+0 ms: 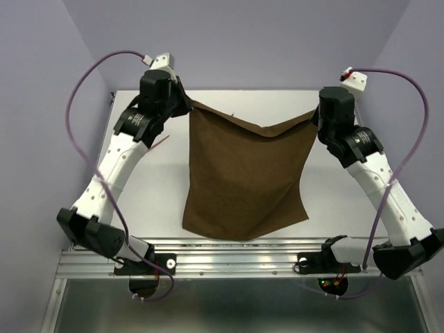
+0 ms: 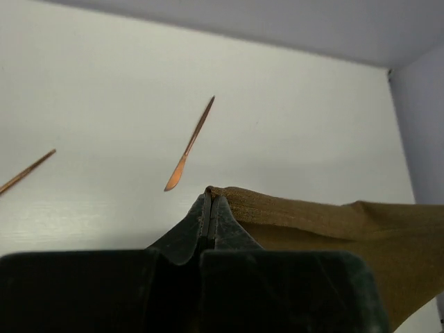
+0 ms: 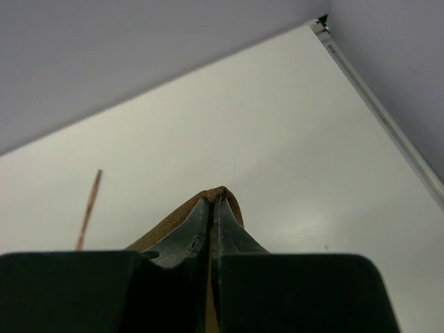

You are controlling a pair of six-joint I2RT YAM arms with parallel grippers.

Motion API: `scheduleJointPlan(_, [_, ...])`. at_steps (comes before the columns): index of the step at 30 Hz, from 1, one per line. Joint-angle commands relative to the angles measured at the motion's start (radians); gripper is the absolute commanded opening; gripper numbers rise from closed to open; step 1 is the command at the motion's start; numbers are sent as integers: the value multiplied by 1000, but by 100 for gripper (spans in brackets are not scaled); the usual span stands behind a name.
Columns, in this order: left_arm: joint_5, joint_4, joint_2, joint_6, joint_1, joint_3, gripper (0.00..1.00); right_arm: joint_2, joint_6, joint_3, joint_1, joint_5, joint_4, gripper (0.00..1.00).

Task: Fold the napkin into a case and place the utensils inside
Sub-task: Flatten out the crumpled napkin at the center of the board.

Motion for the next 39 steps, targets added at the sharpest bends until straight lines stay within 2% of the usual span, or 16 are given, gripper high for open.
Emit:
scheduleJointPlan(1, [117, 128, 56, -1, 47, -87, 0, 42, -93, -17, -13, 115, 123, 1])
scheduleJointPlan(10, [220, 251, 272, -42, 105, -185, 0, 267, -150, -80, -220, -100, 274, 1])
scheduleJointPlan(15, [261, 266, 425, -48, 142, -134, 0, 442, -176, -31, -263, -183, 335, 1])
scheduleJointPlan(21, [289, 274, 534, -45, 162, -67, 0, 580, -176, 55, -309, -270, 347, 1])
scheduleJointPlan(26, [312, 248, 603, -36, 188, -5, 0, 646, -176, 134, -318, -327, 329, 1])
scheduleJointPlan(30, [321, 271, 600, -44, 212, -13, 0, 642, -155, 139, -329, -384, 323, 1])
scheduleJointPlan(35, [344, 228, 605, -29, 263, 41, 0, 643, -130, 175, -340, -473, 317, 1])
scheduleJointPlan(39, [399, 147, 664, 16, 284, 129, 0, 678, -118, 204, -340, -464, 286, 1])
